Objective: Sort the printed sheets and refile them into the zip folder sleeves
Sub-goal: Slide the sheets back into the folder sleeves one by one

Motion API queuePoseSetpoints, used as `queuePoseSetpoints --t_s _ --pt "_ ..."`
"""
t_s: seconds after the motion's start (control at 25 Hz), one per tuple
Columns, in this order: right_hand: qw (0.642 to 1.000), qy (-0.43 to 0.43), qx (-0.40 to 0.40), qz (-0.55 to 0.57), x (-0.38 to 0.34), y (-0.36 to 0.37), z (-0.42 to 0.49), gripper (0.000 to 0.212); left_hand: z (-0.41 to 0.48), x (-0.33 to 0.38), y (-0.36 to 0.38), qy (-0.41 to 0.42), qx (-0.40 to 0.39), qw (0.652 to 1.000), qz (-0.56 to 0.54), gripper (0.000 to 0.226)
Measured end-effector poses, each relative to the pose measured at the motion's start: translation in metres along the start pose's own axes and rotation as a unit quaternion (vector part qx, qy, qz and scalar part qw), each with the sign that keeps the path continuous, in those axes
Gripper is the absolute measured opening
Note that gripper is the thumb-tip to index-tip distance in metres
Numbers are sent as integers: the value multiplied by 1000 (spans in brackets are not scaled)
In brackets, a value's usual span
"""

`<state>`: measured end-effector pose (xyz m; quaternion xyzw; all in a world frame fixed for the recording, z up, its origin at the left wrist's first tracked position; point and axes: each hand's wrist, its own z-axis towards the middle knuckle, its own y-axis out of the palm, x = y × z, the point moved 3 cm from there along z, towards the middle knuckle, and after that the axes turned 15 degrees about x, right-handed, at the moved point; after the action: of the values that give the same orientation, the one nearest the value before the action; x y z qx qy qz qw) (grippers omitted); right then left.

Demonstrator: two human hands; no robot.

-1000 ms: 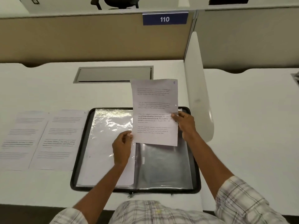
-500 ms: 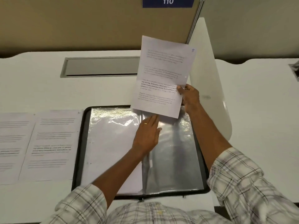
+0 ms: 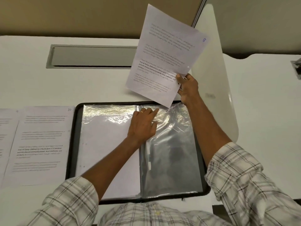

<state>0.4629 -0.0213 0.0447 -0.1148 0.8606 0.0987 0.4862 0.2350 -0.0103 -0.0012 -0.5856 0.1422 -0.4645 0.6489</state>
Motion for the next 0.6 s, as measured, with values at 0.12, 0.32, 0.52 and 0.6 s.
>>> queuePoseSetpoints --t_s 0.12,0.32,0.52,0.6 --pt "1000 0 -13 0 0 1 1 19 9 1 -5 -1 14 1000 15 38" --pt "1000 -13 -28 8 -5 3 0 17 16 5 -1 6 30 1000 5 15" --pt "999 -22 -38 -10 -6 -1 4 16 21 6 -5 34 62 995 -72 7" --pt "998 -19 -40 -33 -3 -5 5 16 25 5 -6 37 62 994 -85 9"
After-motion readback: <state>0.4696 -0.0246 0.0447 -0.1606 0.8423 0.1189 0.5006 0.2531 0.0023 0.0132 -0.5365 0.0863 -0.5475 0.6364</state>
